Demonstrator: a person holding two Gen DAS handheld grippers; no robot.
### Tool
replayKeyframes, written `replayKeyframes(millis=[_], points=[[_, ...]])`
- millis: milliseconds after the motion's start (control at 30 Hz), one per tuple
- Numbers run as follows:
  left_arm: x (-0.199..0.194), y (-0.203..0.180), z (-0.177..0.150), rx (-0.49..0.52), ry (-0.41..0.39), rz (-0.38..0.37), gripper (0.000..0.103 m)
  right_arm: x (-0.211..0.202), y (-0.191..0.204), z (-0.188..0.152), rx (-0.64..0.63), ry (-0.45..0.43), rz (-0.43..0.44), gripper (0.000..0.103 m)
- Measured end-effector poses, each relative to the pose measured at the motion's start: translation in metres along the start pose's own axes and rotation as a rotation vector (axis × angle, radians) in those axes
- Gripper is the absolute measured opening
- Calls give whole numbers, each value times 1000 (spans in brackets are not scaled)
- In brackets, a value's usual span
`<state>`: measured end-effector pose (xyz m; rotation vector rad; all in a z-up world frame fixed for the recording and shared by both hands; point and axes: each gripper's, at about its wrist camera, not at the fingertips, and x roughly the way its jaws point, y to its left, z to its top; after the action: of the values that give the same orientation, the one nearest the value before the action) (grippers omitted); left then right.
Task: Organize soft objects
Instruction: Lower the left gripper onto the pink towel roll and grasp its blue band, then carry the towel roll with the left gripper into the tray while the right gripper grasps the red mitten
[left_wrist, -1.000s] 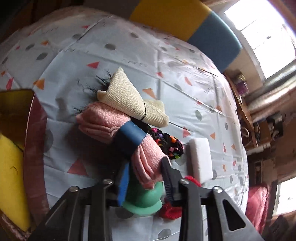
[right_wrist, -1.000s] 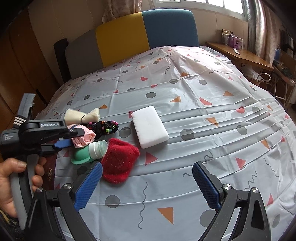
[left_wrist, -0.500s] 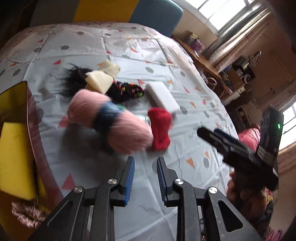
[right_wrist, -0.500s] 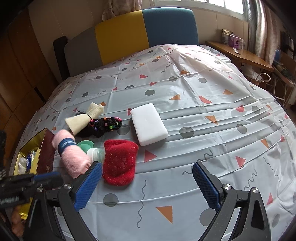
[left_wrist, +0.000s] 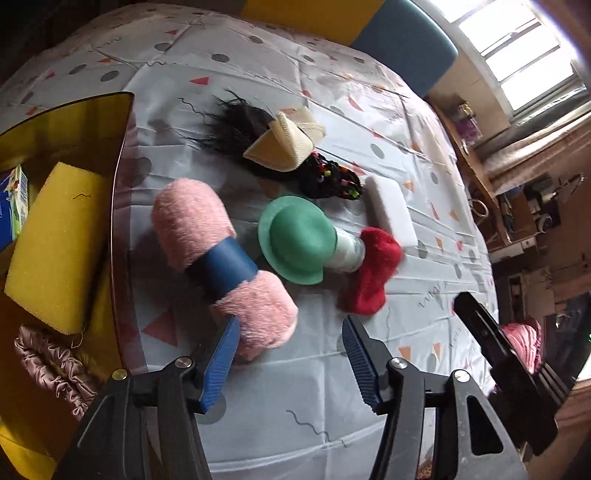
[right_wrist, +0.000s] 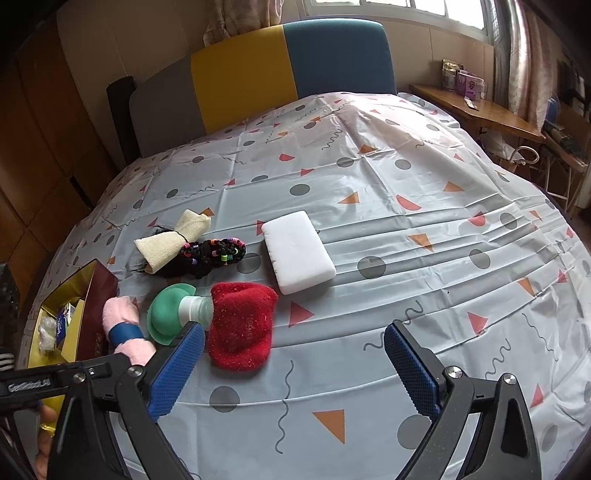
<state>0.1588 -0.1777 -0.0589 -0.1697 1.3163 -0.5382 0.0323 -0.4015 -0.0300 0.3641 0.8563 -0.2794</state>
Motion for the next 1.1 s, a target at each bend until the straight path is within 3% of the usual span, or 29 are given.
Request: replayKeyframes(millis=[133,233,300,500,633,767,800,967,1100], points=[[8,-7,3,26,-28,86,58,-1,2,0,-4,-1,7,98],[4,-2,3,-23,-69,173,58,-1,2,1,-3,0,7,98],[-1,4,2,-49,-79,145,58,-1,1,1,3,1,9,99],[18,-1,16,-59,-51,204,59,-1,5,0,-12,3,11,99],[37,-12,28,24,-52,330,60,1,4,-1,-11,11,10,99],[45,-19,27,106,-74,393,56,1,3,1,-9,7,9,99],[45,-22,25,139,-87,396,45,2,3,1,-10,9,9,99],[36,-34,-5,311,-75,285,42,-1,-5,3,17,-13,15,98],[29,-35,-45,409,-21,162,42,1,-17,4,80,-7,37,93]])
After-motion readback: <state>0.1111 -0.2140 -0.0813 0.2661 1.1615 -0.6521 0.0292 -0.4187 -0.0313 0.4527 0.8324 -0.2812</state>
